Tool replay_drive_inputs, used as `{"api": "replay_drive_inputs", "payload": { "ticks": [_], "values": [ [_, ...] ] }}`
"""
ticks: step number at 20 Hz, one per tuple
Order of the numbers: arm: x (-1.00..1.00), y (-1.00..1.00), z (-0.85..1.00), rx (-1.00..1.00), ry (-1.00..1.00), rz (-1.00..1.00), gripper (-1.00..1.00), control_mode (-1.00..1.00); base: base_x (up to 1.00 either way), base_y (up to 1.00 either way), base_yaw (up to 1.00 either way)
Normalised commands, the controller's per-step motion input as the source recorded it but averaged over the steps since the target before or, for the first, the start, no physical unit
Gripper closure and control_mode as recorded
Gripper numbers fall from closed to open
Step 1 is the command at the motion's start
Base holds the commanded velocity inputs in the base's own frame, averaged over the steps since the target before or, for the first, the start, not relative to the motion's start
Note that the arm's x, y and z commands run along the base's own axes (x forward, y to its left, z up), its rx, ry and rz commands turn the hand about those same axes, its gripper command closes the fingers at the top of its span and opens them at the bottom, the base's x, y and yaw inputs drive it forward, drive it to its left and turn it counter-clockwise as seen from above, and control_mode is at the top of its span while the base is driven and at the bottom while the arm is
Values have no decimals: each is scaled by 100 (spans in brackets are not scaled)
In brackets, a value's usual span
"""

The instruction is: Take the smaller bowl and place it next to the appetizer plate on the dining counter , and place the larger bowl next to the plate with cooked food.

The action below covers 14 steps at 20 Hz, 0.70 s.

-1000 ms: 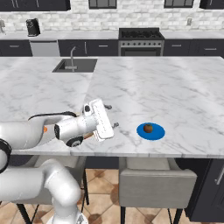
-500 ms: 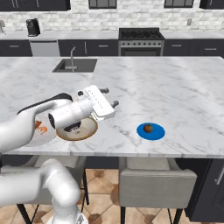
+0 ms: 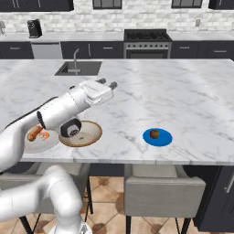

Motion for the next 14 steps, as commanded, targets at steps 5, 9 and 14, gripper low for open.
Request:
{"api": "replay_drive_inputs", "payload": {
  "ticks": [5,9,14],
  "values": [
    [-81,31,100,-32,35,3,-100,-100,0,0,0],
    [-96,68,92,-25,32,5,-100,-100,0,0,0],
    [-66,97,-3,-11,18,18,-100,-100,0,0,0]
  ]
}}
